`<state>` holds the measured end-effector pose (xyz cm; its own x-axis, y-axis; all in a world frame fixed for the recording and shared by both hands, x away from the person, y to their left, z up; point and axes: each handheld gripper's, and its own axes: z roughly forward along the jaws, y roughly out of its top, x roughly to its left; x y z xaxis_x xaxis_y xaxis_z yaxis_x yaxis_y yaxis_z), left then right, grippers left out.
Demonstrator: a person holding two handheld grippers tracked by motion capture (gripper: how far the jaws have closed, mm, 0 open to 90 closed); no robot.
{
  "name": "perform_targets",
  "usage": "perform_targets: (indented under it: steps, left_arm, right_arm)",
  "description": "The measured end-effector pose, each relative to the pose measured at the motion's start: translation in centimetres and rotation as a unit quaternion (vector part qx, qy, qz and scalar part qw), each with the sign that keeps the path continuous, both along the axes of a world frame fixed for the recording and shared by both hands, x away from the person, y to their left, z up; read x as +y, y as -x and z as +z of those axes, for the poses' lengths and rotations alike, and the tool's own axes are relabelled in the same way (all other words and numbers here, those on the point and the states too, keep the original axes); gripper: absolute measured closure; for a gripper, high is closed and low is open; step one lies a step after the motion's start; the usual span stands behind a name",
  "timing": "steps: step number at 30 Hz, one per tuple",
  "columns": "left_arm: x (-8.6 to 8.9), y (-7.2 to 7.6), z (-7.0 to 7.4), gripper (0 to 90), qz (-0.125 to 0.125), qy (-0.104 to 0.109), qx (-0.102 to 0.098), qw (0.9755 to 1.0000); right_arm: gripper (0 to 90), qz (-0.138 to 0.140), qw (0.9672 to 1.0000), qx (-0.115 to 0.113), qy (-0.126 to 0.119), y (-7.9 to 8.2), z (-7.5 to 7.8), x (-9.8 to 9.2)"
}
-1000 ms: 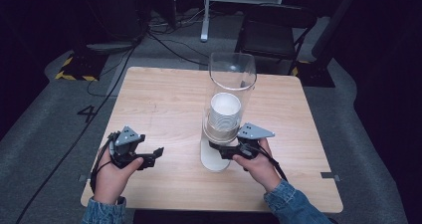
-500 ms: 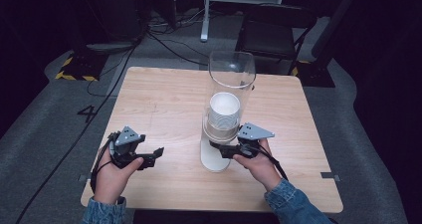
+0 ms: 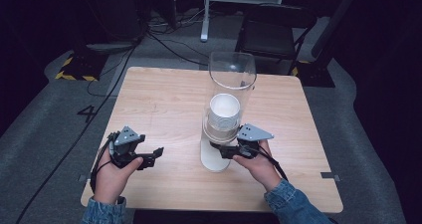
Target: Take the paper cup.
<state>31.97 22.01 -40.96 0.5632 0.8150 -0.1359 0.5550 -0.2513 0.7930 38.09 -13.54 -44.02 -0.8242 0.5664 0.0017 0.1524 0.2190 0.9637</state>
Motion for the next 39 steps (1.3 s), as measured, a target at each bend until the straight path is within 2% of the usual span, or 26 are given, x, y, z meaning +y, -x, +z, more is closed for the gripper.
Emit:
perform_targets:
  steps: [9,10,11,12,14,21,30,39]
  left_arm:
    - [-0.1,-0.1,-0.1,20.0,-0.003,-0.001,0.001,1.0]
    - [-0.1,-0.1,-0.1,20.0,-0.003,-0.002,0.001,1.0]
    - [-0.1,-0.1,-0.1,20.1,-0.003,-0.002,0.002,1.0]
    - [-0.1,-0.1,-0.1,20.1,-0.001,0.0,0.002,1.0]
    - [0.0,-0.1,0.0,20.1,-0.002,0.001,0.0,1.0]
    - [0.1,-0.2,-0.1,20.2,-0.001,0.003,0.003,1.0]
    - [-0.3,-0.6,-0.2,20.2,-0.011,0.0,0.004,0.9999]
    - [-0.5,-1.0,-0.2,20.2,-0.015,0.001,0.006,0.9999]
  right_arm:
    - [30.5,-0.004,0.9999,0.009,-0.002,0.2,0.0,0.0]
    - [30.8,-0.003,0.9999,0.014,-0.004,0.2,0.0,0.0]
    - [31.3,-0.002,0.9995,0.031,-0.004,0.2,-0.1,0.1]
    - [33.8,-0.004,0.9985,0.049,0.026,0.1,-0.6,0.2]
    - [33.8,-0.005,0.9977,0.057,0.036,0.0,-1.8,0.2]
    - [31.9,-0.002,0.9978,0.046,0.048,0.2,-2.3,-0.1]
    - [31.1,-0.005,0.9948,0.069,0.075,0.1,-3.6,-0.4]
    - [31.2,0.001,0.993,0.073,0.093,0.3,-4.0,-0.8]
